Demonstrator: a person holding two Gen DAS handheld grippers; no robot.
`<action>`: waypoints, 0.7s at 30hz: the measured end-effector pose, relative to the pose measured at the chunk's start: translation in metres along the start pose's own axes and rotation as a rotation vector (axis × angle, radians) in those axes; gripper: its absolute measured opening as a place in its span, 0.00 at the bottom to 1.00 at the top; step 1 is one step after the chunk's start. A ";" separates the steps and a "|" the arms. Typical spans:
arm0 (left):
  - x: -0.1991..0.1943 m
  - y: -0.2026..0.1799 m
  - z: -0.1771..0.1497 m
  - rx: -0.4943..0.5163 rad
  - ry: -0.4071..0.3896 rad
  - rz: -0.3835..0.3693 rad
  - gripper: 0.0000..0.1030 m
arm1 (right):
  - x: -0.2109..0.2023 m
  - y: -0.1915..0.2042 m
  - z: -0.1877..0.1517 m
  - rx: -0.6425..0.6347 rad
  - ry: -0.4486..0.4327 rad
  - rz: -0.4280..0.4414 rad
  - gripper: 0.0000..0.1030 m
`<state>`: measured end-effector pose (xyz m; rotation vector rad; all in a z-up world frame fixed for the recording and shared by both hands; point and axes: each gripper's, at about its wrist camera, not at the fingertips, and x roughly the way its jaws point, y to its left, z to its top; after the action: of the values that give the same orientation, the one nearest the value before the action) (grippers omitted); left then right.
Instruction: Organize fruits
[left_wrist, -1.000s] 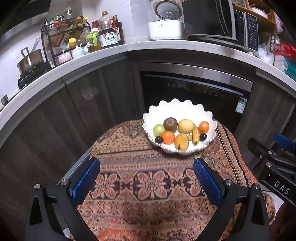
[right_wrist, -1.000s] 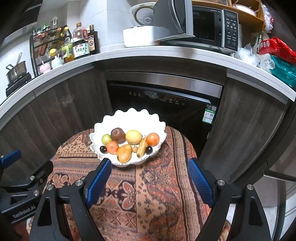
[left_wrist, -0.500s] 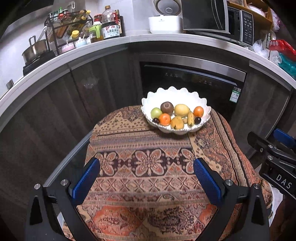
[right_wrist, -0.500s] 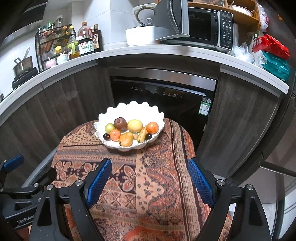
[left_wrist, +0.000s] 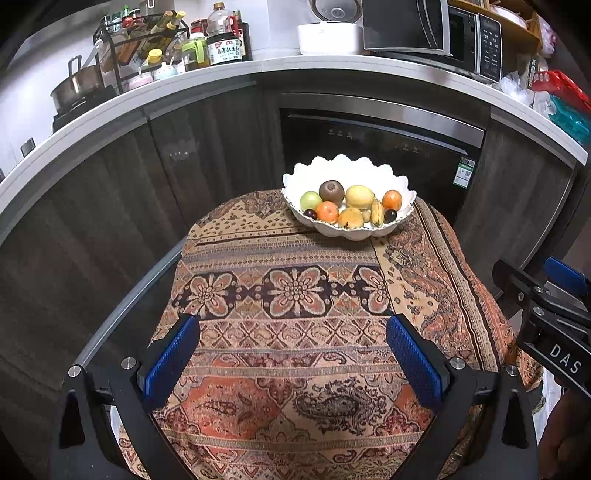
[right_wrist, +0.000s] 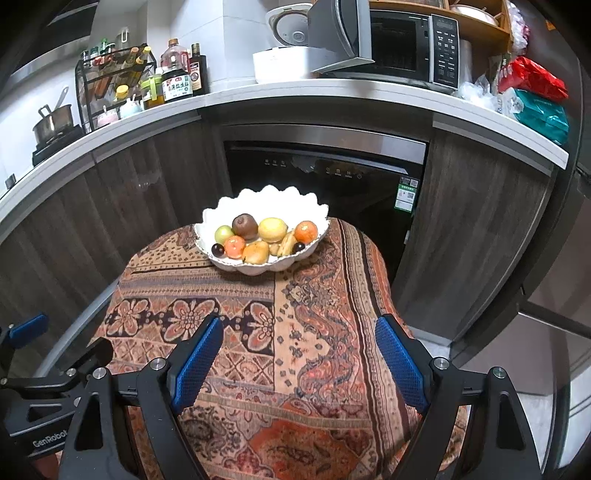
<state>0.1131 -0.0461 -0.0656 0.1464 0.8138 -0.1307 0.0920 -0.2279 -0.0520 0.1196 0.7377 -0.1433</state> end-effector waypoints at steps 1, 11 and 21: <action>-0.001 0.000 -0.001 0.000 0.000 0.000 1.00 | -0.001 0.000 -0.001 0.000 0.000 0.001 0.83; -0.009 -0.002 -0.001 0.002 -0.016 0.001 1.00 | -0.008 -0.003 -0.003 0.002 -0.009 -0.002 0.83; -0.009 -0.001 -0.002 0.001 -0.015 0.000 1.00 | -0.010 -0.004 -0.003 0.002 -0.012 -0.004 0.83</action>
<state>0.1054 -0.0463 -0.0604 0.1457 0.7986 -0.1324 0.0820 -0.2309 -0.0474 0.1189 0.7254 -0.1487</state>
